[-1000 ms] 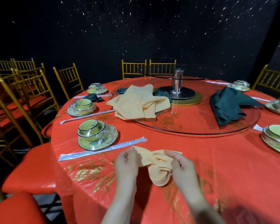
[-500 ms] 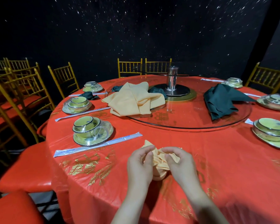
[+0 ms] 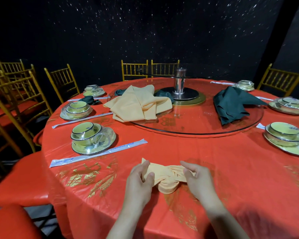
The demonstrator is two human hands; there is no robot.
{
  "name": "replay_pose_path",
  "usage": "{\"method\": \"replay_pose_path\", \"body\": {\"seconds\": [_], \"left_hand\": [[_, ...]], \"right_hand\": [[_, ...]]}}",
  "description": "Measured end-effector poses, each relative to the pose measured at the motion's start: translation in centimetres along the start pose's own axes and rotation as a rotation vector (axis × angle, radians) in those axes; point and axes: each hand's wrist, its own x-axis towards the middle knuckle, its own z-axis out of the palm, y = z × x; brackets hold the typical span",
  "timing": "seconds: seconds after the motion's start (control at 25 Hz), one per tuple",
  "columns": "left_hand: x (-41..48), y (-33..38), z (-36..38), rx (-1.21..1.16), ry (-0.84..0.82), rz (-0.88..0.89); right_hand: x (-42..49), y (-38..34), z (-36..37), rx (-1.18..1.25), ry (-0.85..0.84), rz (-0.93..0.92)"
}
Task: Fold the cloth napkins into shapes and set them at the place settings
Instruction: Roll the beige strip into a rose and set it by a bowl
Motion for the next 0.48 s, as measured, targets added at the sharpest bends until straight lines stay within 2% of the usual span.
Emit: {"method": "replay_pose_path", "body": {"seconds": [0.12,0.16,0.24,0.32,0.4,0.48], "left_hand": [[-0.1,-0.2,0.1,0.116,-0.092,0.038],[-0.1,-0.1,0.1,0.144,-0.111,0.072],[-0.1,0.1,0.1,0.186,-0.113,0.142],[-0.1,0.1,0.2,0.206,-0.112,0.167],[0.2,-0.1,0.3,0.207,-0.123,0.142],[0.1,-0.2,0.3,0.204,-0.152,0.119]], "right_hand": [[-0.7,-0.2,0.1,-0.283,0.007,-0.096],[-0.9,-0.5,0.2,-0.380,0.047,-0.178],[-1.2,-0.9,0.0,-0.511,0.105,-0.468],[-1.2,-0.7,-0.2,-0.544,0.064,-0.740],[-1.6,-0.5,-0.5,-0.544,-0.027,-0.794],[-1.9,0.1,-0.8,-0.528,-0.054,-0.738]]}}
